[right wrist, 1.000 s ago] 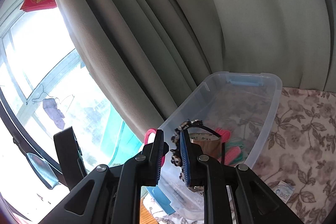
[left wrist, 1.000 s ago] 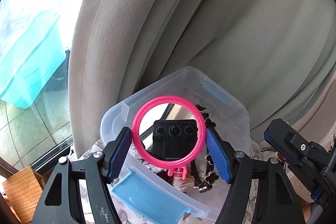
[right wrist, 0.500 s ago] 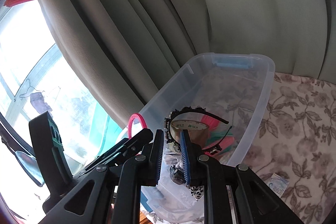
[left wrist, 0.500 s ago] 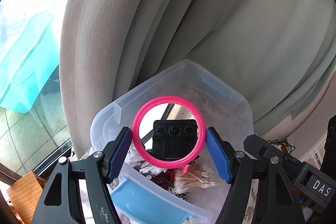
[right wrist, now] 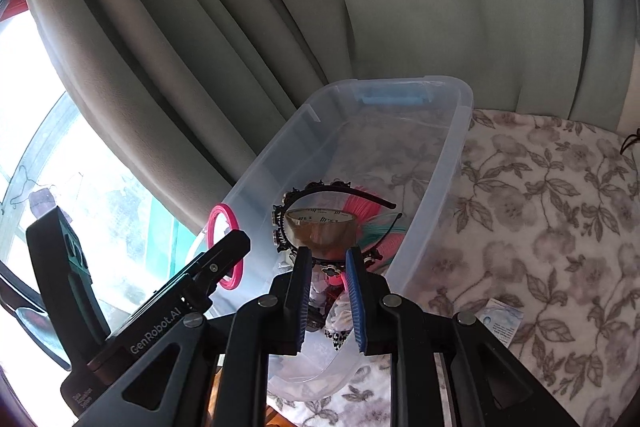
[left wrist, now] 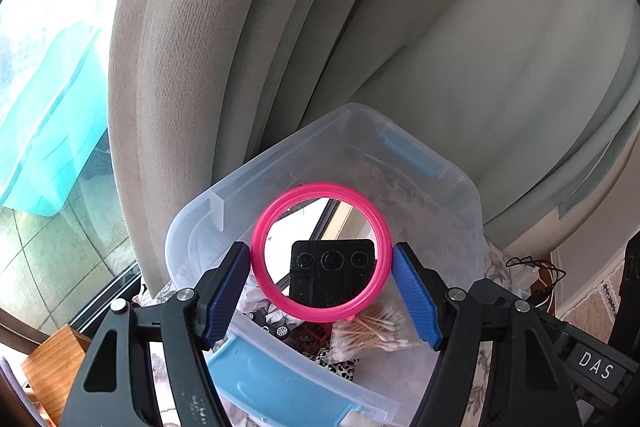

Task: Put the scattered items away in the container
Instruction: 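Open both tools to drop the mirror and headband into the box, then withdraw both open tools from above the clear box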

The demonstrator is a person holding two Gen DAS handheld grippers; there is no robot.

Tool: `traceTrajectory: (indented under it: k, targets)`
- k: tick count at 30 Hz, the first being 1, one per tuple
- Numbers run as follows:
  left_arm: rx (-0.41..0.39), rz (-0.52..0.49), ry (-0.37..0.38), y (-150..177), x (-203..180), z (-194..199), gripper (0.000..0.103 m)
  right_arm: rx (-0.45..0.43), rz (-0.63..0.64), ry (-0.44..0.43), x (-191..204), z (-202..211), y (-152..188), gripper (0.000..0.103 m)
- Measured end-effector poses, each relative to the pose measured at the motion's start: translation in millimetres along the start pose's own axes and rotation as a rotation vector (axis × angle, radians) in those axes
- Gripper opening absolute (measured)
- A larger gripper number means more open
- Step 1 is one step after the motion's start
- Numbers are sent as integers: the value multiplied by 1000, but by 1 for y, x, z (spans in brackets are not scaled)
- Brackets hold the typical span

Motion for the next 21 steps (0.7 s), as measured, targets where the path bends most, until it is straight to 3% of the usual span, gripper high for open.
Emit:
traceTrajectory:
  k: [9, 12, 15, 21]
  targets:
    - [7, -9, 2, -9, -13, -2, 75, 6, 4, 31, 6, 9, -1, 21]
    - [11, -5, 4, -13, 1, 3, 80, 8, 2, 38, 6, 12, -1, 32]
    - [13, -2, 4, -13, 26, 14, 80, 7, 3, 39, 7, 13, -1, 34]
    - [17, -11, -2, 7, 34, 44, 80, 14, 19, 43, 12, 18, 1, 41]
Point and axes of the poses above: each gripper's, at about its wrist camera, not at the fingertips, and z roughly against the way its jaws point, x to its left, y to its underside, the point moved 4 cm from there along -z, roughly the way its jaws point, and after that the axes turned 6 degrees about z, right-handed, at the moved point
